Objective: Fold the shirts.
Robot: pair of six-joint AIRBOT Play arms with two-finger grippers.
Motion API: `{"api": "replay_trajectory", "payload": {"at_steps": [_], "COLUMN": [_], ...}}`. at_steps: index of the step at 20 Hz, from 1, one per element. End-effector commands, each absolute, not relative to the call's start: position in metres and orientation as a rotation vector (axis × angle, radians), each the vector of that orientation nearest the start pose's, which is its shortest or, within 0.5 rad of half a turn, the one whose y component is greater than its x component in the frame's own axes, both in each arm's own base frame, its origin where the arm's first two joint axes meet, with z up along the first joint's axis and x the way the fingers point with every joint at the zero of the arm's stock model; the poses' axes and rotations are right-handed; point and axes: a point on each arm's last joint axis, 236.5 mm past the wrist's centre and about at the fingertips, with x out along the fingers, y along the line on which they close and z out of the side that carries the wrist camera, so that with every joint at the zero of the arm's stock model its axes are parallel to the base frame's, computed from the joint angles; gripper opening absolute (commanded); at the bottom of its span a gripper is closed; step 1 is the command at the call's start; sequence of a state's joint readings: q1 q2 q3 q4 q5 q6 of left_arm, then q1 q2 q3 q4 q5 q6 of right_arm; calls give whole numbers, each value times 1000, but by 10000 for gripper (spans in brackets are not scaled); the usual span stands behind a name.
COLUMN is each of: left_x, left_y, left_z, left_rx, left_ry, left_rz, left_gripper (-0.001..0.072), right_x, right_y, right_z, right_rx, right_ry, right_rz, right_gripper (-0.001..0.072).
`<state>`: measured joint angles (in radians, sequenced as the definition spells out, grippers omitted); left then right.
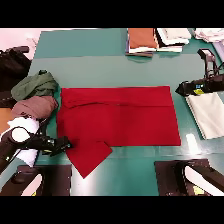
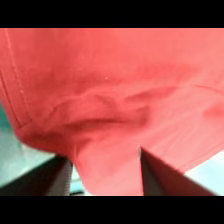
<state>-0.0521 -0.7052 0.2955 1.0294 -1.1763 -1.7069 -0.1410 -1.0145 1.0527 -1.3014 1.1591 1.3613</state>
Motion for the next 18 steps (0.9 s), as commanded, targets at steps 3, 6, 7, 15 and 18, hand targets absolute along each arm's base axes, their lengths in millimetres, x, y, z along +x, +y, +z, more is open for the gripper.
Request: {"api": "replay_trajectory", "payload": {"at_steps": [3, 6, 7, 15, 18], "left_x": [148, 160, 164, 178, 180], "left_y": [-129, -126, -126, -127, -126], "left_z": [-73, -56, -51, -38, -38], "left_rx": [-594, -545, -537, -499, -499], "left_ry": [1562, 1530, 1516, 1459, 1452], "left_rz": [-253, -278, -287, -326, -324], "left_gripper": [25, 24, 25, 25, 25], "right_x": [328, 281, 262, 148, 141], "right_y": [-1, -27, -36, -22, 1], "right_z": [65, 41, 27, -81, -91], "right_rx": [138, 201, 251, 649, 601], "right_ry": [1170, 1336, 1388, 1648, 1695], "right_rz": [143, 105, 76, -25, 48], "right_gripper": [346, 347, 348, 501, 501]}}
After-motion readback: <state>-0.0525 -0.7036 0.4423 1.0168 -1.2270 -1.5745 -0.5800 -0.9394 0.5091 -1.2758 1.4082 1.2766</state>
